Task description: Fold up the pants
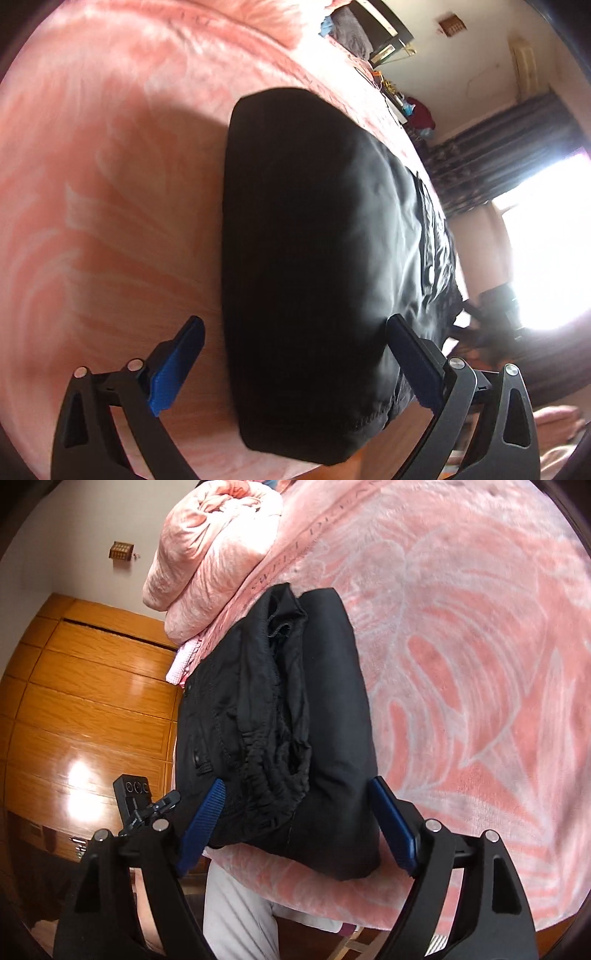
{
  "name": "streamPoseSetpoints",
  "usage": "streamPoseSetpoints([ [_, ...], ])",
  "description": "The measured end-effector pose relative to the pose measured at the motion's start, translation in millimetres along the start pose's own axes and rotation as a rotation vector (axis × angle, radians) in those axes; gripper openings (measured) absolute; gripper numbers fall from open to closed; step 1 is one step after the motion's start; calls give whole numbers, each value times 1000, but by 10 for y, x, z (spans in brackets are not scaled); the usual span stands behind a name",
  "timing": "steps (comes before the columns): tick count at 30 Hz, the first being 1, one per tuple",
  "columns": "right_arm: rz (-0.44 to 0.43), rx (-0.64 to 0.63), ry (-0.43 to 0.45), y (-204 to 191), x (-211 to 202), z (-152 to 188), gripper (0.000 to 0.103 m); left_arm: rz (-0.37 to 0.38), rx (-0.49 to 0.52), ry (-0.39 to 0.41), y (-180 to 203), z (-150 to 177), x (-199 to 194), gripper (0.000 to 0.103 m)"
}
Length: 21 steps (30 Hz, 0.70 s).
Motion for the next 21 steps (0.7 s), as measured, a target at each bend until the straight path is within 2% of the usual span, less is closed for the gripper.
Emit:
streamPoseSetpoints([
  [7, -48, 45, -42, 120, 155, -25, 83, 99, -49, -69, -60, -72, 306, 100],
  [13, -64, 32, -81, 107, 287, -39, 84, 130, -31, -128, 34, -172, 553, 100],
  [15, -48, 9, -92, 71, 348, -41, 80, 149, -43, -145, 38, -198, 611, 100],
  [17, -35, 0, -93, 64, 371, -39, 70, 161, -51, -154, 40, -211, 637, 100],
  [18, -42, -5, -86, 44, 348, -38, 66, 162, -53, -154, 38, -209, 631, 96],
  [20, -55, -24, -62, -18, 275, -25, 51, 154, -49, -145, 31, -222, 577, 84],
  [21, -47, -42, -54, -60, 261, -18, 49, 153, -51, -137, 27, -224, 543, 73],
])
Point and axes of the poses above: each gripper's, at about its wrist camera, not at the fingertips, and x roughly the way its jaws point, y to its right, z to its underside, the point moved 5 cm from there along x, roughly the way its jaws point, and after that the axes turned 6 degrees about y, right-handed, at the moved point
